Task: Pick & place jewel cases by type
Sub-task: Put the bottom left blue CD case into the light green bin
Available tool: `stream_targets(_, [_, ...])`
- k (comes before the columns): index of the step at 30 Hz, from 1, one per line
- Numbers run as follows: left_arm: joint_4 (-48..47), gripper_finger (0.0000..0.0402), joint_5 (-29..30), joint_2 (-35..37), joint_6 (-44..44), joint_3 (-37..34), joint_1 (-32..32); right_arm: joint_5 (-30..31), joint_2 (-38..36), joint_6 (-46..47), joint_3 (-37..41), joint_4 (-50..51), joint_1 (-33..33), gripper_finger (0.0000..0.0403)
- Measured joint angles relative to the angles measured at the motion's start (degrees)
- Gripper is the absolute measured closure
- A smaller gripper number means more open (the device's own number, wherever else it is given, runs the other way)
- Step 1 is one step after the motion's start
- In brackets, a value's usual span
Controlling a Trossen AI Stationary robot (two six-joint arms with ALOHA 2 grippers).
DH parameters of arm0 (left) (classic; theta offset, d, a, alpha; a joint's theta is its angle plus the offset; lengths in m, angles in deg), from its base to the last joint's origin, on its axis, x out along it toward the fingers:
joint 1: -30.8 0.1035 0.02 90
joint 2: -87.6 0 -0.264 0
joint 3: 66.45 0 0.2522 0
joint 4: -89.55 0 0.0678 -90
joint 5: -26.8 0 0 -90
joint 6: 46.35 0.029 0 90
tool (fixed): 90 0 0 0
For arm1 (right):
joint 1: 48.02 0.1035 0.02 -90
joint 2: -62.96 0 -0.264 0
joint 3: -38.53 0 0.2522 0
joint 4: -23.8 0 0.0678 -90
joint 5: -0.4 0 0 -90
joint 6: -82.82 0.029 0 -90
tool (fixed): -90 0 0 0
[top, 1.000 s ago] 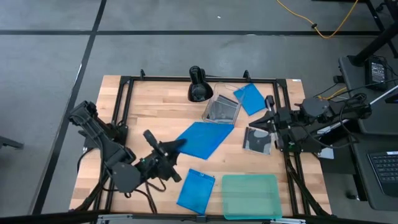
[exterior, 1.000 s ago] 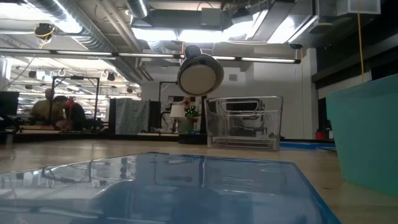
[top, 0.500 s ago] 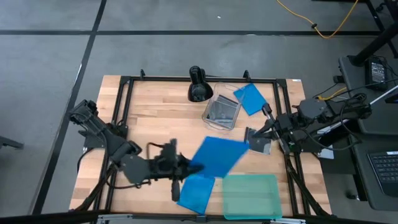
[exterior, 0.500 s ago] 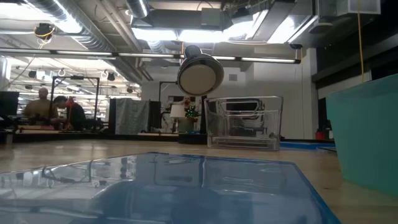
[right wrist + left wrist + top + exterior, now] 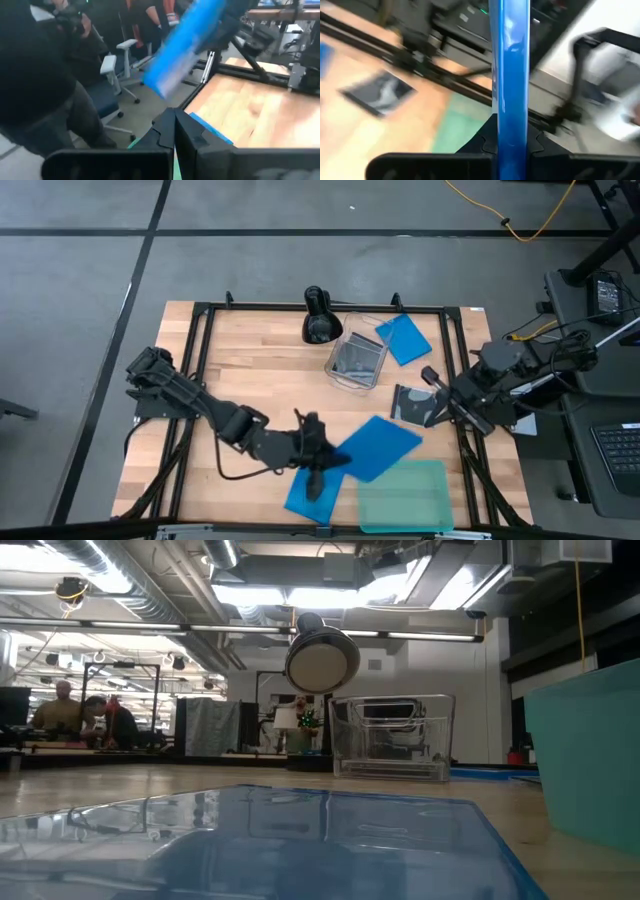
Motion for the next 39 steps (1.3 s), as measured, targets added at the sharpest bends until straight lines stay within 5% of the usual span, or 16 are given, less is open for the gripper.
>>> stream_targets(6, [0.47,0.0393,10.23,0.3,8.77,0.02,1.3,6.04,0.41,-0.28,-0.04,-7.38,0.02,0.0366])
stream_targets(13, [4.74,0.0393,21.37,0.07,19.08,0.0,2.06,14.99,1.07,-0.05,0.04,-12.31,-1.75,0.0267])
stream_targets(18, [7.66,0.0393,23.16,0.17,22.04,0.0,2.57,16.5,2.36,-0.15,-0.09,-14.36,-3.48,0.0208])
stream_targets(24, [8.06,0.0393,25.89,0.18,22.32,0.01,1.54,16.48,1.59,-0.07,-0.07,-14.06,-4.69,0.0191])
stream_targets(32, [-10.06,0.0393,19.8,-0.29,2.63,0.02,-0.35,19.65,-2.32,1.35,-3.18,-1.09,-4.74,0.019])
stream_targets(39, [-12.66,0.0393,9.24,-1.51,-0.73,0.0,3.33,19.3,5.77,1.23,-9.63,13.57,-4.72,0.019])
